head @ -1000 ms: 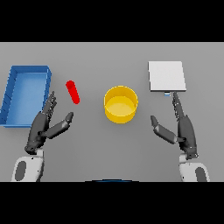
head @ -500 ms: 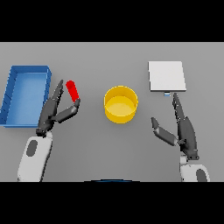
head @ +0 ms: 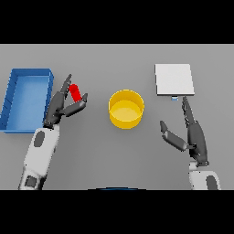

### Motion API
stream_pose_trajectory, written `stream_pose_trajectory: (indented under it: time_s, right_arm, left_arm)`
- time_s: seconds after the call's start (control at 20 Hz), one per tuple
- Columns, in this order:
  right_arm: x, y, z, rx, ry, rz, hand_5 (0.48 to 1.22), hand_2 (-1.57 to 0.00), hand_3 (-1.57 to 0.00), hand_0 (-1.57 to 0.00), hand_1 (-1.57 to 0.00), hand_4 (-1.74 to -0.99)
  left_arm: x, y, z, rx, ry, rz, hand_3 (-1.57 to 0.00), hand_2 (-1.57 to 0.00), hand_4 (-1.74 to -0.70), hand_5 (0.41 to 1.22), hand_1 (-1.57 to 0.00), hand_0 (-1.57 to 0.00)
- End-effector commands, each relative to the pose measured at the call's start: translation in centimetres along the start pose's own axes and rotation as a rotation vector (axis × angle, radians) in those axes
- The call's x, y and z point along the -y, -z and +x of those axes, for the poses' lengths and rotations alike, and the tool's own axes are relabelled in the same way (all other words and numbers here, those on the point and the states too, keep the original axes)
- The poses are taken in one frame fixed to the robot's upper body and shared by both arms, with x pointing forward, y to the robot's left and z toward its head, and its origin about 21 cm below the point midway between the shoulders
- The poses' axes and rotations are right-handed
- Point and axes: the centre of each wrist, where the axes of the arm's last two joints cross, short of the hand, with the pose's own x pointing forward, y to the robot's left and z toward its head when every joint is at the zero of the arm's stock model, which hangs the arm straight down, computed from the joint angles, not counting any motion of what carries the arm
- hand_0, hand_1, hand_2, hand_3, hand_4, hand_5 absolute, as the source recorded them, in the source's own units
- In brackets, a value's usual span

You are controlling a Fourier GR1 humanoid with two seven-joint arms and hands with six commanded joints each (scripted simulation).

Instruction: Pick up the red beaker and tilt it to pour out 1 green nut into yellow bowl. Pick up the yellow bowl and place it on the metallic measuring scale.

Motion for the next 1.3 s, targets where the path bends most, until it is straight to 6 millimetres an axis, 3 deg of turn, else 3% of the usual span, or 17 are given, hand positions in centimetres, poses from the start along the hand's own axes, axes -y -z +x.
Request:
stream_pose_trajectory:
  time_s: [0.0,0.05,0.15,0.45,0.5,0.6,0.7,0.85,1.05,1.25]
  right_arm:
    - [-0.3,-0.1,0.1,0.001,0.015,0.007,0.643,0.00,0.00,0.00,0.00,-1.269]
    - [-0.1,-0.3,0.1,-0.007,0.020,0.002,0.642,0.00,0.00,0.00,0.00,-1.269]
    - [0.0,-0.1,0.1,-0.017,0.014,0.001,0.638,0.00,0.00,0.00,0.00,-1.265]
    - [0.0,-0.2,0.1,-0.021,0.001,0.002,0.641,0.00,0.00,0.00,0.00,-1.261]
    - [-0.2,-0.2,0.0,-0.025,0.002,0.003,0.642,0.00,0.00,0.00,0.00,-1.259]
    - [-0.5,0.1,0.0,-0.017,0.006,-0.004,0.644,0.00,0.00,0.00,0.00,-1.258]
    - [0.0,-0.1,0.2,-0.014,-0.005,-0.007,0.644,0.00,0.00,0.00,0.00,-1.255]
    - [0.2,-0.3,0.0,-0.008,0.003,-0.009,0.644,0.00,0.00,0.00,0.00,-1.252]
    - [0.1,-0.2,-0.1,-0.025,0.006,-0.017,0.645,0.00,0.00,0.00,0.00,-1.257]
    - [0.0,-0.4,-0.1,-0.010,0.015,-0.008,0.646,0.00,0.00,0.00,0.00,-1.262]
  left_arm:
    - [0.3,0.2,0.0,0.003,-0.003,0.000,0.00,0.00,-1.29,0.684,0.00,0.00]
    - [1.0,0.7,0.2,-0.003,-0.004,-0.005,0.00,0.00,-1.29,0.683,0.00,0.00]
    - [0.4,1.6,0.3,-0.013,-0.011,-0.003,0.00,0.00,-1.29,0.683,0.00,0.00]
    - [1.1,2.2,0.1,0.019,-0.063,-0.010,0.00,0.00,-1.35,0.704,0.00,0.00]
    - [1.2,2.6,0.1,0.026,-0.088,0.002,-0.03,-0.07,-1.38,0.724,-0.03,0.00]
    - [1.3,2.9,-0.2,0.012,-0.121,0.026,-0.29,-0.36,-1.45,0.783,-0.33,-0.29]
    - [1.5,3.0,-0.2,-0.002,-0.104,0.045,-0.72,-0.73,-1.50,0.941,-0.70,-0.66]
    - [2.2,3.2,0.1,0.018,-0.064,0.014,-0.97,-1.14,-1.60,1.078,-1.12,-1.11]
    - [2.5,3.3,0.4,-0.005,-0.054,0.006,-1.33,-1.40,-1.51,1.162,-1.39,-1.38]
    - [2.6,3.2,0.9,0.051,-0.110,0.050,-1.47,-1.50,-1.64,1.132,-1.50,-1.49]
